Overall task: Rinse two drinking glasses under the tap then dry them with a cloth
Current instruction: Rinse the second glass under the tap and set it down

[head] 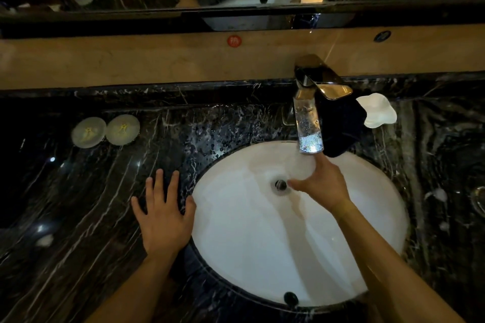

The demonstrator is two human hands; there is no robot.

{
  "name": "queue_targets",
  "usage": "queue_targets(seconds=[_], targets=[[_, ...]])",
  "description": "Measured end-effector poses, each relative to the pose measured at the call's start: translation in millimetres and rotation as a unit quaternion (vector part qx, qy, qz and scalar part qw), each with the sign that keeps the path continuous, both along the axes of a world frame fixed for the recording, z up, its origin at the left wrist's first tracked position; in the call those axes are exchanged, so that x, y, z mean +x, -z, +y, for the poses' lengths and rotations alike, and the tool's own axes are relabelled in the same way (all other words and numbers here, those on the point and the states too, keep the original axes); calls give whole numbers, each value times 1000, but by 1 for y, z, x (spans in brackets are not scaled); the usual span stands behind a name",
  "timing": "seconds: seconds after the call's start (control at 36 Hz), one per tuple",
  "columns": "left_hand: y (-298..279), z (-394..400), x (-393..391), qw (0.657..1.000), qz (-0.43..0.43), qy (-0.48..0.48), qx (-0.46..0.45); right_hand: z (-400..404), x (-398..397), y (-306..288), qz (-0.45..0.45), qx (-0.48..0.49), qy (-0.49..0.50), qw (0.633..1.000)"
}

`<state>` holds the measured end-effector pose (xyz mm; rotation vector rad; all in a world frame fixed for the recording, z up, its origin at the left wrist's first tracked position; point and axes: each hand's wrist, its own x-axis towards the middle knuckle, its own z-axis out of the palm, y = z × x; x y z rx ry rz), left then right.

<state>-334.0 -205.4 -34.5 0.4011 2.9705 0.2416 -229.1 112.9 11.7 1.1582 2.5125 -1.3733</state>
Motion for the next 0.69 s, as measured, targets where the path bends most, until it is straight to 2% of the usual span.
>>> queue_targets(seconds=[0.11, 0.22, 0.31, 0.39, 0.47, 0.69], targets=[[0, 0, 0, 1000, -2, 0, 2, 4, 6, 11, 25, -87, 57, 994], [0, 0, 0, 1000, 4, 1, 7, -3, 6, 12, 16, -37, 49, 998], [0, 0, 0, 1000, 2, 0, 4, 0, 6, 18, 17, -74, 104, 992], [-1, 0, 0, 1000, 0, -2, 3, 0, 8, 22, 11, -84, 97, 992], [0, 0, 0, 1000, 2, 0, 2, 1, 10, 28, 25, -146, 154, 977], [0, 0, 0, 1000, 6, 1, -2, -5, 9, 32, 37, -159, 135, 977]])
